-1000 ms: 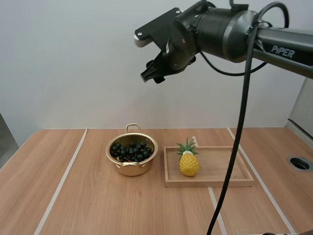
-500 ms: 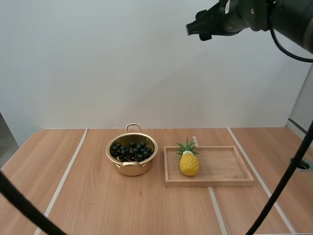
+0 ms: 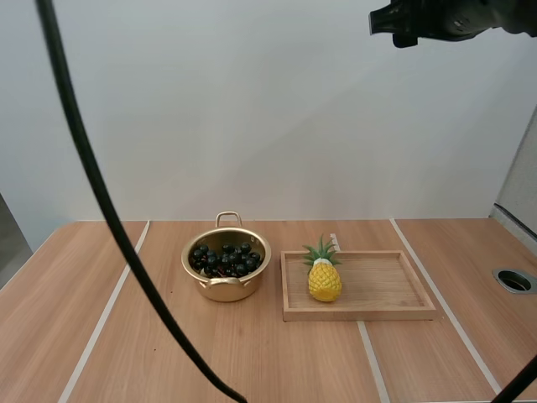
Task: Open the pot, put the grape inside, and close it
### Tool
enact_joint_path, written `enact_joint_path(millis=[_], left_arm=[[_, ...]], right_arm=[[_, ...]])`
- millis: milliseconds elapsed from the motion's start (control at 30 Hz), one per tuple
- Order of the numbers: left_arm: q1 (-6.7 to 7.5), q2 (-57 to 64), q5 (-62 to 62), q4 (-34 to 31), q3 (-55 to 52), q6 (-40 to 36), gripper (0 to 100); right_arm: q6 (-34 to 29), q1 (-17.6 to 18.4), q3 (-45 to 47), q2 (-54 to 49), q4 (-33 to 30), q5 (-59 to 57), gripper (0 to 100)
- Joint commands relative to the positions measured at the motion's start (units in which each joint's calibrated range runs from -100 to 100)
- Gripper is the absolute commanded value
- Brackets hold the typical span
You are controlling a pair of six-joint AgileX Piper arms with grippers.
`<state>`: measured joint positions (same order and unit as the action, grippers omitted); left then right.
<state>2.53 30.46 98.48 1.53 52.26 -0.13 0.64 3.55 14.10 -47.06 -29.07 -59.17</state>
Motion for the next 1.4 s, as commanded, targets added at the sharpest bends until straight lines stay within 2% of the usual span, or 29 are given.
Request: enact_joint_path(millis=[0,233,267,333,367,600,867,1367], left_arm=[[0.11,-2.9,1.5,-0.5,-0.1,-2.4,0],[0.11,-10.2,1.5,-0.5,-0.7,-3.6,0],[0.11,-11.0,1.5,-0.5,-1.5,-3.6,0],[0.11,-12.0,1.5,-0.5,-3.7,-3.6,0],[0.11,-12.3,1.5,-0.5,-4.9,-3.6,0],[0.11,-14.3,1.5,1.7,-19.1,-3.6,0],[0.11,-14.4,-3.3,8.9,-36.9,-1.5,0],[0.11,-14.3,-13.3,9.4,-56.2,2.2,0]], right_arm=[[-0.6,-0.2,0.1,-0.6,0.3,-4.4,100],[-0.3,-0.2,0.1,-0.6,-0.2,-7.4,100],[-0.3,-0.2,0.1,-0.6,-0.3,-7.9,79],[-0.9,-0.2,0.1,-0.6,-0.3,-9.5,21],[-2.0,-0.2,0.1,-0.6,-0.5,-10.6,0],[-3.2,-0.2,0.1,-3.0,-1.4,-11.9,0],[-3.2,-0.2,0.1,-6.4,-4.2,-11.5,0],[-3.0,-0.2,0.1,-6.7,-4.2,-12.1,0]])
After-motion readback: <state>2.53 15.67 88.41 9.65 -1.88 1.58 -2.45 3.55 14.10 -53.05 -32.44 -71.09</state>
